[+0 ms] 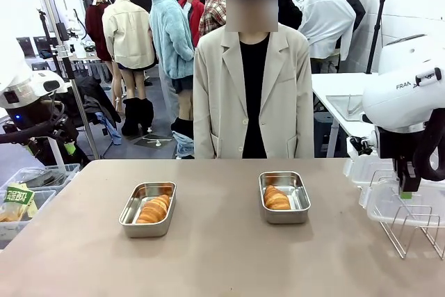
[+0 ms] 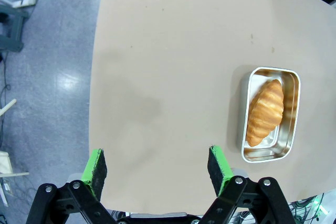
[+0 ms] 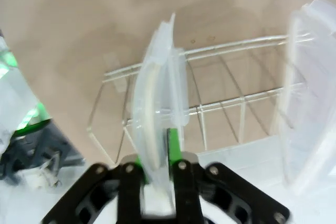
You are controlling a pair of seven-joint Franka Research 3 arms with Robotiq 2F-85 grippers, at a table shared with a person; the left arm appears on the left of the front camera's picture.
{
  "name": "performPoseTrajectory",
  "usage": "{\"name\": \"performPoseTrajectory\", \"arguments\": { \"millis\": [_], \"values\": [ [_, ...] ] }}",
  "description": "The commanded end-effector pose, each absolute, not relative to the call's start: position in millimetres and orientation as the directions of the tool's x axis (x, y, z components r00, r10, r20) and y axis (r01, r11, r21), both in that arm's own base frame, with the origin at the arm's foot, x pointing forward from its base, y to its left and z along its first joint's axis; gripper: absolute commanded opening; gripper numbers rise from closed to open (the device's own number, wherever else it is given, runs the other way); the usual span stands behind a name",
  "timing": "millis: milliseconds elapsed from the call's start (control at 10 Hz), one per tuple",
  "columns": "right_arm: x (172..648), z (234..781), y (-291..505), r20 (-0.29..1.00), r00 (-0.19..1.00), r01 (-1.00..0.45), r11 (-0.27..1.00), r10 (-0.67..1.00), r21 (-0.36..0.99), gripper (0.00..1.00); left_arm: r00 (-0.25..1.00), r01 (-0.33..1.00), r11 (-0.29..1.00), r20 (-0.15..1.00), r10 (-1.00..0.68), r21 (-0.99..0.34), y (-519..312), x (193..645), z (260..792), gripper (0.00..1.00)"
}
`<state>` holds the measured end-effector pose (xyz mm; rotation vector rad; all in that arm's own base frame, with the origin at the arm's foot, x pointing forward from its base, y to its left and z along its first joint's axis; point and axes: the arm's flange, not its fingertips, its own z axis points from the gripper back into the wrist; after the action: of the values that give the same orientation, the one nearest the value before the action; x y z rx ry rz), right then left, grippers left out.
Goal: Place the bread in airtight containers.
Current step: Pick up one Airtight Container lid and hand it to the human, then release when the human grabs the Airtight Container lid.
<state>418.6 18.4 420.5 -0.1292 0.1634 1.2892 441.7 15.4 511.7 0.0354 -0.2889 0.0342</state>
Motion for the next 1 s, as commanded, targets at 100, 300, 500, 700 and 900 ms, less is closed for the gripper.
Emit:
{"name": "performPoseTrajectory", "arguments": {
  "millis": [100, 300, 500, 700, 900],
  "values": [
    [422.9, 422.9, 20.5, -0.215, 0.246, -0.967, 0.254, 0.945, 0.008, 0.00, 0.955, -0.039, 0.999, 0.296, 0.028, 0.031, 15.2, 442.8, 512.9, 1.00],
    [425.0, 423.3, 22.6, -0.216, 0.258, -0.963, 0.270, 0.942, 0.028, 0.00, 0.955, -0.039, 0.999, 0.296, 0.028, 0.031, 15.2, 442.8, 512.9, 1.00],
    [424.0, 426.6, 24.3, -0.210, 0.263, -0.962, 0.273, 0.942, 0.018, 0.00, 0.955, -0.039, 0.999, 0.296, 0.028, 0.031, 15.2, 442.8, 512.9, 1.00],
    [418.8, 439.1, 29.7, -0.216, 0.266, -0.963, 0.270, 0.939, -0.016, 0.00, 0.955, -0.039, 0.999, 0.296, 0.028, 0.031, 15.2, 442.8, 512.9, 1.00],
    [406.5, 474.0, 43.5, -0.145, 0.261, -0.964, 0.249, 0.954, -0.098, 0.00, 0.955, -0.039, 0.999, 0.296, 0.028, 0.031, 15.2, 442.8, 512.9, 1.00]
  ]
}}
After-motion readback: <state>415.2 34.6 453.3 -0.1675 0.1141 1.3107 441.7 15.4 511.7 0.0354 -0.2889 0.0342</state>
